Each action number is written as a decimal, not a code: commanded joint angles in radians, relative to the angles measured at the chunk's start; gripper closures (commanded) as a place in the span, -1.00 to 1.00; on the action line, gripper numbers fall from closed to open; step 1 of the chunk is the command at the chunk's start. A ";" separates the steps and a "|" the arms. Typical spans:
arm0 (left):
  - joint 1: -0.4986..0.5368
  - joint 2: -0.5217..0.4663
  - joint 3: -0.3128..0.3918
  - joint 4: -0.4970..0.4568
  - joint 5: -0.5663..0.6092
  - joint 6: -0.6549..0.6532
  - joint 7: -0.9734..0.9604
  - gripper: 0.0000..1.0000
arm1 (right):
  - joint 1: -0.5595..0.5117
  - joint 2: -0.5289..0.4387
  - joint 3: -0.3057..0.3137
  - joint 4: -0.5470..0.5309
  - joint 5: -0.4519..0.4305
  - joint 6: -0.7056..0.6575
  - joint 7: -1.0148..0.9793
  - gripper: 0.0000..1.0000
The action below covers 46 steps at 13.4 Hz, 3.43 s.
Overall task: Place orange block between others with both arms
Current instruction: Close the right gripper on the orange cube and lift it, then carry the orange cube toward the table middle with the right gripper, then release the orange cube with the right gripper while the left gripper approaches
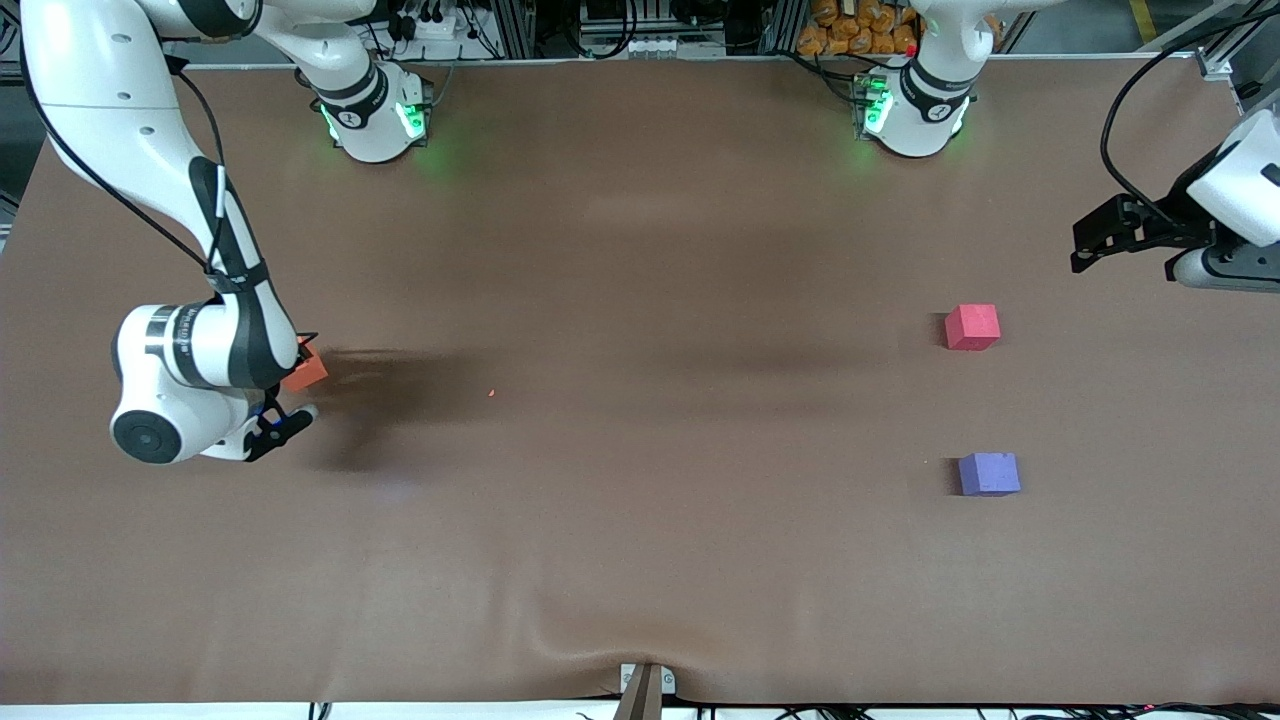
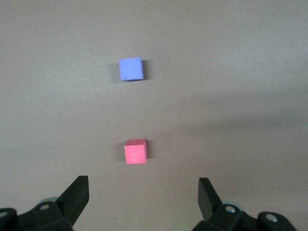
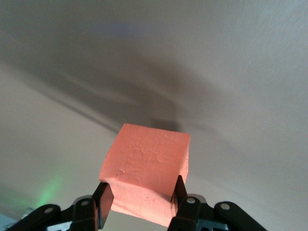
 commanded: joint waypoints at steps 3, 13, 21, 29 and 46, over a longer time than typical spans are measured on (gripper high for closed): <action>0.009 0.007 -0.007 0.017 0.006 -0.018 0.001 -1.00 | 0.048 -0.027 0.000 0.057 0.204 -0.054 0.072 -0.11; 0.007 0.007 -0.008 0.017 0.006 -0.018 0.001 -1.00 | 0.467 -0.002 -0.001 0.077 0.631 0.110 0.629 -0.13; 0.003 0.007 -0.010 0.019 0.006 -0.018 -0.003 -1.00 | 0.775 0.094 -0.004 0.080 0.954 0.512 0.956 -0.19; 0.006 0.007 -0.013 0.022 -0.006 -0.019 -0.008 -1.00 | 0.835 0.131 -0.004 0.088 1.002 0.628 0.967 -1.00; -0.098 0.200 -0.209 0.063 -0.037 -0.136 -0.314 -1.00 | 0.299 -0.211 0.002 0.094 0.321 -0.015 0.896 -1.00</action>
